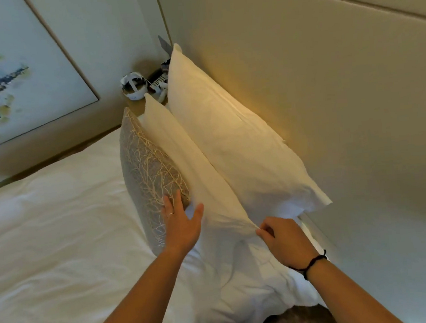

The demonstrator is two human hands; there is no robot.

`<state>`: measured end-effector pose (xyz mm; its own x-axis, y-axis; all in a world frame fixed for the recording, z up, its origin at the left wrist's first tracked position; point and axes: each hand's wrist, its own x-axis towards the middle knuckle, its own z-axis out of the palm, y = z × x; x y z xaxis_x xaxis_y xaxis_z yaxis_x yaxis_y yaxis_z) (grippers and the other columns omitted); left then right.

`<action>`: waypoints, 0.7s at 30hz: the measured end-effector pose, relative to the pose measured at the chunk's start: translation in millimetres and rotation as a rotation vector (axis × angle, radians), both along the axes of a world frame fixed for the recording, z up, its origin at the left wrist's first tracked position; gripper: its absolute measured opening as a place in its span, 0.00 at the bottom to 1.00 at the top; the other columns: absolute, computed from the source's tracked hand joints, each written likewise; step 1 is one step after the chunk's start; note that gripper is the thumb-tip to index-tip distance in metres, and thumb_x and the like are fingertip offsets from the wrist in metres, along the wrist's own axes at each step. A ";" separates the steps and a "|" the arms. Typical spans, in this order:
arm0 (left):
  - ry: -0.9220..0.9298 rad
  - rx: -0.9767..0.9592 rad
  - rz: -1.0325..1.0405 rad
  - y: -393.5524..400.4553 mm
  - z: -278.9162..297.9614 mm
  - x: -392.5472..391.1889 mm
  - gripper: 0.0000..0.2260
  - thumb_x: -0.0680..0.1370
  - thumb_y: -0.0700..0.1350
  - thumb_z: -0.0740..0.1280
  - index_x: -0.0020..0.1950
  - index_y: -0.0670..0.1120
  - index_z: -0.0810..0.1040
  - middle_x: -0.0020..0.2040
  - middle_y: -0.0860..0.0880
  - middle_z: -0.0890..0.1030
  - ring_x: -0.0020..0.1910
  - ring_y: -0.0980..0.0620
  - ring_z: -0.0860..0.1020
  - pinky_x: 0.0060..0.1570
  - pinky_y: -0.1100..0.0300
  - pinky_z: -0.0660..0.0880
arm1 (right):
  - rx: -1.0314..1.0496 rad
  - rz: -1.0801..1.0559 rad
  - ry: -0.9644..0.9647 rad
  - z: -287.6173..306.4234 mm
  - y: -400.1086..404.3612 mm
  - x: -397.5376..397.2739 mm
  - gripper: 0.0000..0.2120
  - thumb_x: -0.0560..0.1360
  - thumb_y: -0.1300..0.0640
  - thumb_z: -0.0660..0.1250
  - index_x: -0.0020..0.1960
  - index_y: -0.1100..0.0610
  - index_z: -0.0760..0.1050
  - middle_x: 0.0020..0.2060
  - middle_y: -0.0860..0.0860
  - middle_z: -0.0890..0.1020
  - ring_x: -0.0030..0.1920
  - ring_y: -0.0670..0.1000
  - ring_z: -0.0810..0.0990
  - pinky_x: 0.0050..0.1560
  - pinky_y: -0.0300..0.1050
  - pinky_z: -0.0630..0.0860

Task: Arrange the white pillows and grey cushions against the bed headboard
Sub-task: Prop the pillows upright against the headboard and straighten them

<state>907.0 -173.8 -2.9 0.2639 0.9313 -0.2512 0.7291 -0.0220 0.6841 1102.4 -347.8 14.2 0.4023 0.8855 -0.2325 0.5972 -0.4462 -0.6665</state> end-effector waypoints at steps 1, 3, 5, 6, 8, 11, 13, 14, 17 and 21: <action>0.017 0.018 -0.007 -11.4 0.0 0.8 0.38 0.77 0.63 0.65 0.80 0.57 0.48 0.81 0.50 0.41 0.79 0.43 0.48 0.74 0.41 0.57 | 0.005 -0.019 0.024 -2.0 -7.0 0.2 0.12 0.79 0.49 0.66 0.39 0.53 0.76 0.33 0.47 0.80 0.35 0.47 0.77 0.38 0.47 0.77; 0.038 0.061 0.002 -32.6 3.4 9.5 0.36 0.77 0.60 0.67 0.79 0.55 0.53 0.81 0.47 0.47 0.78 0.43 0.54 0.72 0.43 0.61 | 0.006 -0.071 0.062 -4.0 -23.2 1.7 0.09 0.78 0.47 0.66 0.41 0.50 0.77 0.36 0.44 0.81 0.37 0.44 0.78 0.40 0.44 0.78; 0.028 0.084 -0.017 -54.8 12.6 26.2 0.33 0.77 0.57 0.68 0.78 0.52 0.58 0.80 0.44 0.54 0.77 0.42 0.56 0.72 0.45 0.61 | 0.001 -0.147 0.099 -4.6 -43.6 6.4 0.08 0.77 0.46 0.67 0.42 0.48 0.77 0.37 0.42 0.81 0.39 0.42 0.78 0.41 0.42 0.78; 0.024 0.101 -0.070 -66.6 18.0 36.1 0.32 0.78 0.56 0.67 0.78 0.52 0.59 0.79 0.45 0.57 0.77 0.43 0.57 0.72 0.46 0.61 | -0.008 -0.189 0.120 -4.6 -55.6 9.7 0.08 0.77 0.45 0.67 0.42 0.47 0.77 0.38 0.41 0.81 0.40 0.42 0.78 0.42 0.42 0.78; 0.023 0.197 -0.254 -90.4 29.6 55.4 0.28 0.78 0.56 0.66 0.76 0.52 0.63 0.77 0.49 0.63 0.75 0.46 0.60 0.70 0.49 0.63 | -0.039 -0.261 0.150 -3.8 -82.7 16.7 0.07 0.77 0.45 0.67 0.42 0.46 0.77 0.40 0.41 0.81 0.42 0.42 0.79 0.46 0.43 0.78; 0.000 0.328 -0.615 -125.8 42.8 84.9 0.19 0.78 0.59 0.63 0.67 0.55 0.73 0.65 0.55 0.75 0.65 0.53 0.69 0.59 0.58 0.70 | -0.114 -0.359 0.196 -0.2 -133.7 21.9 0.07 0.76 0.44 0.67 0.45 0.47 0.77 0.44 0.43 0.81 0.46 0.45 0.79 0.51 0.45 0.77; 0.026 0.311 -0.890 -150.5 42.6 104.8 0.15 0.79 0.59 0.61 0.63 0.58 0.75 0.58 0.60 0.78 0.59 0.57 0.73 0.55 0.62 0.70 | -0.151 -0.454 0.207 2.1 -172.9 17.4 0.06 0.77 0.45 0.66 0.45 0.47 0.77 0.46 0.46 0.82 0.47 0.47 0.79 0.51 0.43 0.76; 0.046 0.282 -1.027 -163.6 39.0 114.2 0.14 0.80 0.60 0.60 0.62 0.59 0.76 0.56 0.62 0.78 0.56 0.59 0.75 0.54 0.64 0.70 | -0.176 -0.520 0.200 2.6 -195.2 11.7 0.07 0.77 0.46 0.65 0.44 0.48 0.76 0.45 0.46 0.81 0.47 0.48 0.79 0.50 0.42 0.75; 0.083 0.175 -1.394 -205.8 18.6 135.6 0.10 0.80 0.60 0.59 0.57 0.61 0.76 0.51 0.65 0.78 0.48 0.61 0.77 0.46 0.72 0.67 | -0.246 -0.792 0.169 2.0 -271.9 -28.0 0.08 0.78 0.47 0.61 0.44 0.49 0.75 0.42 0.44 0.78 0.47 0.50 0.79 0.48 0.43 0.74; 0.145 0.074 -1.756 -274.8 -12.9 137.3 0.09 0.80 0.58 0.61 0.48 0.59 0.78 0.43 0.62 0.81 0.41 0.60 0.78 0.38 0.71 0.70 | -0.268 -1.297 0.216 2.6 -370.3 -148.1 0.06 0.77 0.44 0.64 0.43 0.42 0.77 0.38 0.41 0.80 0.40 0.40 0.77 0.39 0.34 0.72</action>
<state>1044.3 -448.6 -15.8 0.8564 -0.3925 -0.3356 -0.1384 -0.8006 0.5831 954.3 -718.2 16.8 0.8441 -0.1871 -0.5025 -0.4591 -0.7365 -0.4969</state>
